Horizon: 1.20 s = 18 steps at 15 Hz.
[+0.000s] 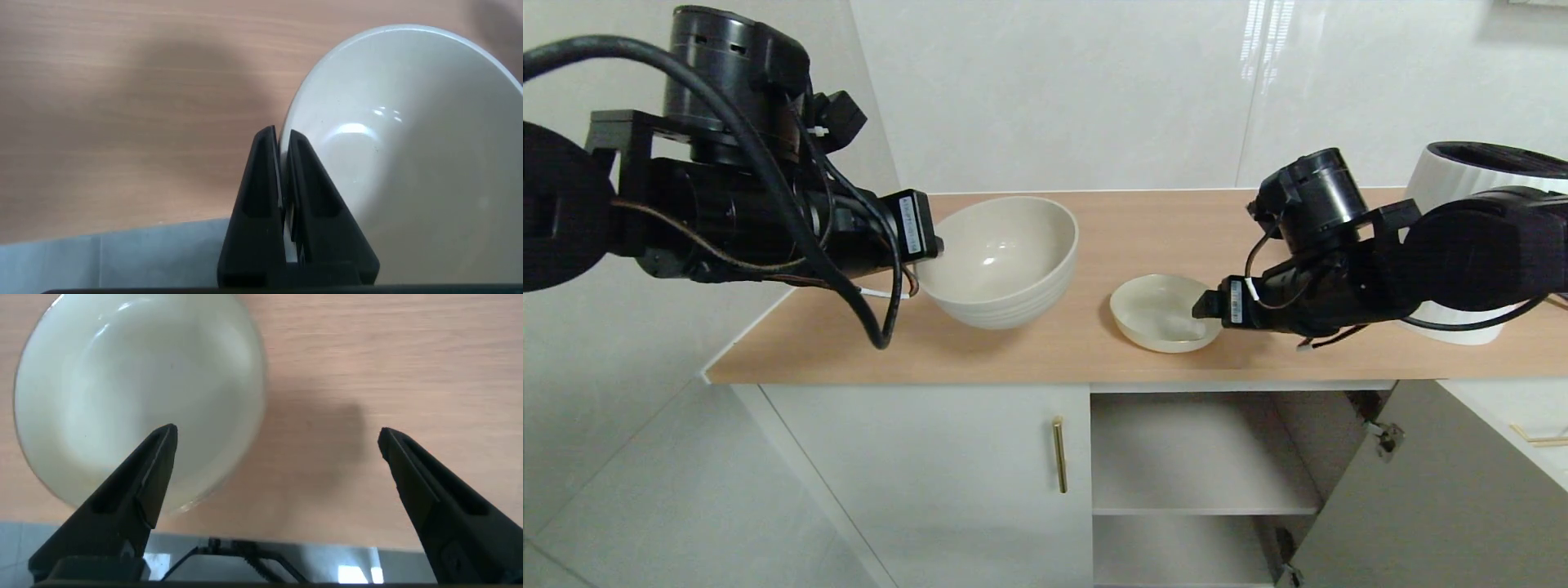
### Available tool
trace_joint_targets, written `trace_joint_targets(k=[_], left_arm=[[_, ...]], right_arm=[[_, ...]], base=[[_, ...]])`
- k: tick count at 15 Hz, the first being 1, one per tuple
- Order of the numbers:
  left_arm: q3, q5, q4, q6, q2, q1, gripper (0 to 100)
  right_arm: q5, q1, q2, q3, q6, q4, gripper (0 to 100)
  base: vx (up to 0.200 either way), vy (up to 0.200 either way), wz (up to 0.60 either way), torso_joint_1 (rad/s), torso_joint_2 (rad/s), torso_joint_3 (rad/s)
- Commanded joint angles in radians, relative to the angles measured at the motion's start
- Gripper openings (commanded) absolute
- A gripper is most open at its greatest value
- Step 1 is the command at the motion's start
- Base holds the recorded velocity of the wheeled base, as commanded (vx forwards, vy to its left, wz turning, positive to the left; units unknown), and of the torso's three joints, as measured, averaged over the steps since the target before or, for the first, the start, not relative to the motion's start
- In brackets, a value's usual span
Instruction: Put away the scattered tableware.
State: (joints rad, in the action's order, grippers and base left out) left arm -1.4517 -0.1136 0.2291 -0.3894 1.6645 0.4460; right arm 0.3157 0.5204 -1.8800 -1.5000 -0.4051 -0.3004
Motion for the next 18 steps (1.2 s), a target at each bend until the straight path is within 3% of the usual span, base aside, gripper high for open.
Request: trace_joint_targets(k=[1, 5, 6, 14, 16, 18], left_arm=[[0.002, 0.000, -0.001, 0.000, -0.014, 0.007, 0], [0.008, 0.000, -0.001, 0.000, -0.014, 0.016, 0], [0.010, 0.000, -0.001, 0.000, -0.012, 0.017, 0], [0.016, 0.002, -0.001, -0.016, -0.025, 0.017, 0], [0.017, 0.002, -0.001, -0.020, -0.028, 0.017, 0], [0.068, 0.012, -0.002, -0.013, -0.058, 0.023, 0]], right_arm=[[0.000, 0.001, -0.033, -0.009, -0.009, 0.003, 100], [-0.001, -0.002, -0.059, -0.031, -0.037, 0.004, 100], [-0.001, -0.002, -0.062, -0.031, -0.040, 0.007, 0], [-0.046, -0.007, -0.047, -0.032, -0.092, 0.040, 0], [-0.093, -0.010, -0.019, -0.028, -0.107, 0.034, 0], [-0.247, -0.025, 0.059, -0.005, -0.146, -0.002, 0]], base=[[0.000, 0.000, 0.00, 0.000, 0.00, 0.000], [0.000, 0.000, 0.00, 0.000, 0.00, 0.000], [0.000, 0.000, 0.00, 0.000, 0.00, 0.000], [0.000, 0.000, 0.00, 0.000, 0.00, 0.000], [0.000, 0.000, 0.00, 0.000, 0.00, 0.000], [0.000, 0.000, 0.00, 0.000, 0.00, 0.000]])
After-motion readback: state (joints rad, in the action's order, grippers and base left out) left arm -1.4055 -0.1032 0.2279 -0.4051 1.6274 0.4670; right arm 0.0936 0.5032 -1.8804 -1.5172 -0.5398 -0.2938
